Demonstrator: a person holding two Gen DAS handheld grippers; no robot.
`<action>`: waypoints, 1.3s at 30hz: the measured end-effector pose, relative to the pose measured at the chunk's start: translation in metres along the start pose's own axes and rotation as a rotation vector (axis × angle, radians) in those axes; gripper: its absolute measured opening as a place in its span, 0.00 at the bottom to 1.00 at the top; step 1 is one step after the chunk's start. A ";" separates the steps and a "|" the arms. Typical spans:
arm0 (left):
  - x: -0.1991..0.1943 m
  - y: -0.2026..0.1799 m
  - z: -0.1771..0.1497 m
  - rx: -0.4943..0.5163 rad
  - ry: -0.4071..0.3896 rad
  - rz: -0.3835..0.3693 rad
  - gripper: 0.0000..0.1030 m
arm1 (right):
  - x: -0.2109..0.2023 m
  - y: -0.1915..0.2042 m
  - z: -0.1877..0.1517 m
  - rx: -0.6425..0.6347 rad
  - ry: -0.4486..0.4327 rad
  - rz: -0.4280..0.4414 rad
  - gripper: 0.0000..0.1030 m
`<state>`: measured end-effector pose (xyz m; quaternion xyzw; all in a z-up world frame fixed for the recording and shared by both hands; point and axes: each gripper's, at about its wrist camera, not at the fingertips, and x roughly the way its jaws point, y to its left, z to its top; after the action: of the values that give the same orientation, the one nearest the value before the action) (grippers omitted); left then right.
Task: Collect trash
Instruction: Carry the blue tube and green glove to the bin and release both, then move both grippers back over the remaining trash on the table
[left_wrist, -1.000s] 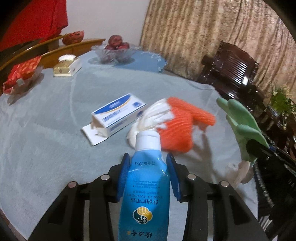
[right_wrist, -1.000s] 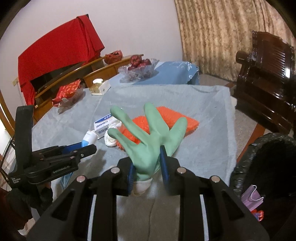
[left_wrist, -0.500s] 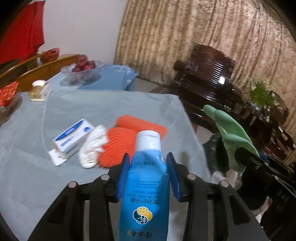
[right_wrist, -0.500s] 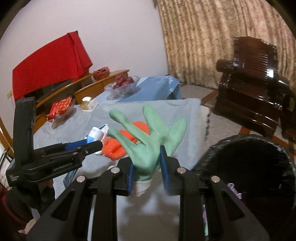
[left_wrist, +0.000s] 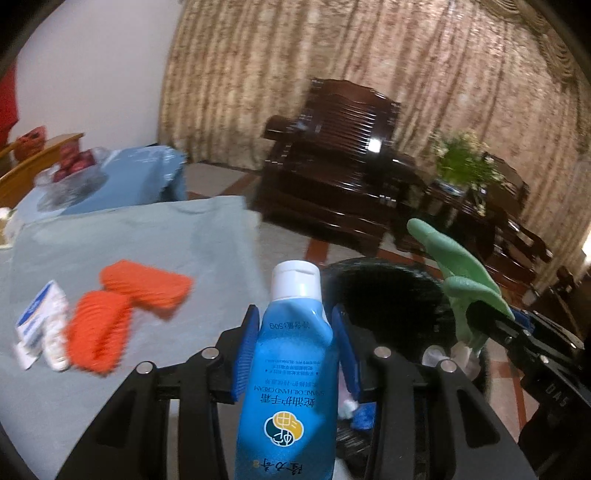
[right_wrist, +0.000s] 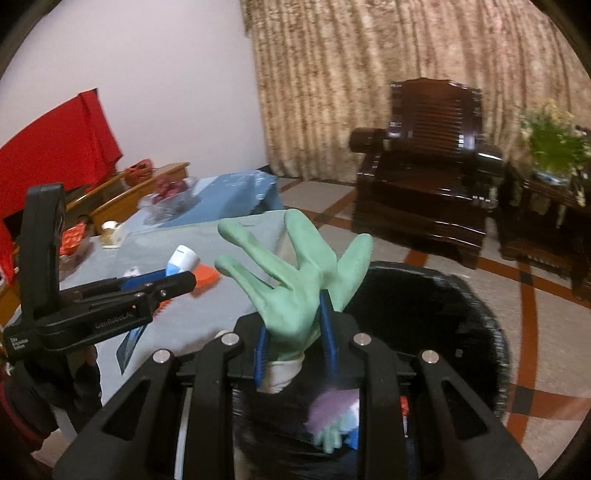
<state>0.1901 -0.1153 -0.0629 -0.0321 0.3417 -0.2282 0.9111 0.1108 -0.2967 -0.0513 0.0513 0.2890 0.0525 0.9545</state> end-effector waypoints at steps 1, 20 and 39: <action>0.005 -0.008 0.002 0.009 0.000 -0.013 0.39 | -0.002 -0.007 -0.001 0.004 0.000 -0.014 0.22; 0.085 -0.107 -0.001 0.112 0.078 -0.176 0.39 | 0.009 -0.090 -0.041 0.091 0.086 -0.174 0.24; 0.030 -0.025 -0.008 0.060 0.009 -0.041 0.89 | 0.010 -0.064 -0.044 0.125 0.071 -0.156 0.92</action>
<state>0.1955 -0.1499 -0.0820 -0.0108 0.3383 -0.2570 0.9052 0.0988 -0.3555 -0.1012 0.0864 0.3285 -0.0383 0.9398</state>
